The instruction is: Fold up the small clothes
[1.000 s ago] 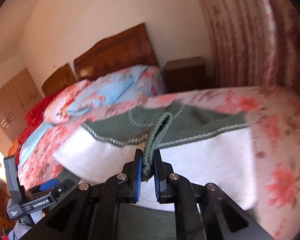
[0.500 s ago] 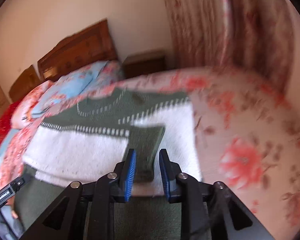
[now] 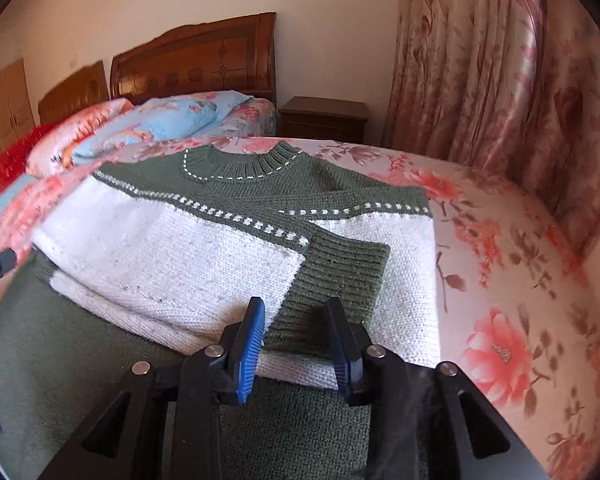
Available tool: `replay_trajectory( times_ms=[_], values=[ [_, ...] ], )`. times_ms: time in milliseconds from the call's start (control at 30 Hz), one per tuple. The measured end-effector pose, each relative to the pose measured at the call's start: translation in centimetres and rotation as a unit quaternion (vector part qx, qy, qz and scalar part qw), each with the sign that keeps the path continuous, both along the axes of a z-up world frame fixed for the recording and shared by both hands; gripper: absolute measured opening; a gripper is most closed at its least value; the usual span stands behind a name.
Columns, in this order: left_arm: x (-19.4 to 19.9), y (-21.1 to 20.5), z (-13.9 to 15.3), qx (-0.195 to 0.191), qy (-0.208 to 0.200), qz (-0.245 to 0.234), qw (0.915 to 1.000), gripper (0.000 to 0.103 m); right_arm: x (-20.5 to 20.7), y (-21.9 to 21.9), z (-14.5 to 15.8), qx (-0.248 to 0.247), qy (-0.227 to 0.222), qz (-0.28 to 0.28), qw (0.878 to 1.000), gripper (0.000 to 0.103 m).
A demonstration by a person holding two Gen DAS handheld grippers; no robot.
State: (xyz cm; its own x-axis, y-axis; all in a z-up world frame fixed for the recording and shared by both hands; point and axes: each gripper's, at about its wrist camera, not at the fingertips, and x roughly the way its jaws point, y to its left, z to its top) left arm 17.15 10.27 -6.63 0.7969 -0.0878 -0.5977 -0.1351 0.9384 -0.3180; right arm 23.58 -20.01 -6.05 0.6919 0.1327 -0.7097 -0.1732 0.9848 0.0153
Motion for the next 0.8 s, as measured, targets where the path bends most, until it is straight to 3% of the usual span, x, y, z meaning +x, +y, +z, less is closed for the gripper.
replay_trajectory(
  times_ms=[100,300,400,467,500,533,567,633,800],
  values=[
    [2.4,0.1,0.8,-0.044,0.008,-0.038,0.9982,0.103,0.1,-0.3,0.0,0.013,0.002,0.000,1.000,0.032],
    [11.7,-0.8,1.8,-0.070,0.051,-0.083,0.9929,0.103,-0.1,0.6,-0.1,-0.014,-0.002,-0.005,1.000,0.033],
    [16.0,-1.1,-0.1,-0.036,0.097,-0.081,0.9913,0.103,0.0,0.4,-0.1,-0.008,-0.002,-0.005,1.000,0.033],
    [18.0,-0.3,-2.4,-0.012,0.153,-0.047,0.9871,0.103,-0.1,0.4,-0.1,-0.009,-0.002,-0.005,1.000,0.033],
    [18.4,-0.1,-2.8,0.030,0.162,-0.017,0.9863,0.103,-0.1,0.4,-0.1,-0.008,-0.002,-0.005,1.000,0.033],
    [18.7,0.1,-3.1,0.034,0.177,-0.008,0.9835,0.103,-0.1,0.4,-0.1,-0.008,-0.002,-0.005,1.000,0.033],
    [18.7,0.1,-2.9,0.027,0.176,-0.009,0.9839,0.103,-0.1,0.4,-0.1,-0.007,-0.001,-0.005,1.000,0.033],
    [18.2,0.8,-2.2,-0.041,0.169,-0.015,0.9847,0.103,-0.1,0.3,-0.1,-0.005,-0.002,-0.005,1.000,0.033],
    [18.5,-0.3,0.3,-0.058,0.130,-0.038,0.9891,0.103,-0.1,0.3,-0.2,-0.005,-0.001,-0.005,1.000,0.033]
  ],
)
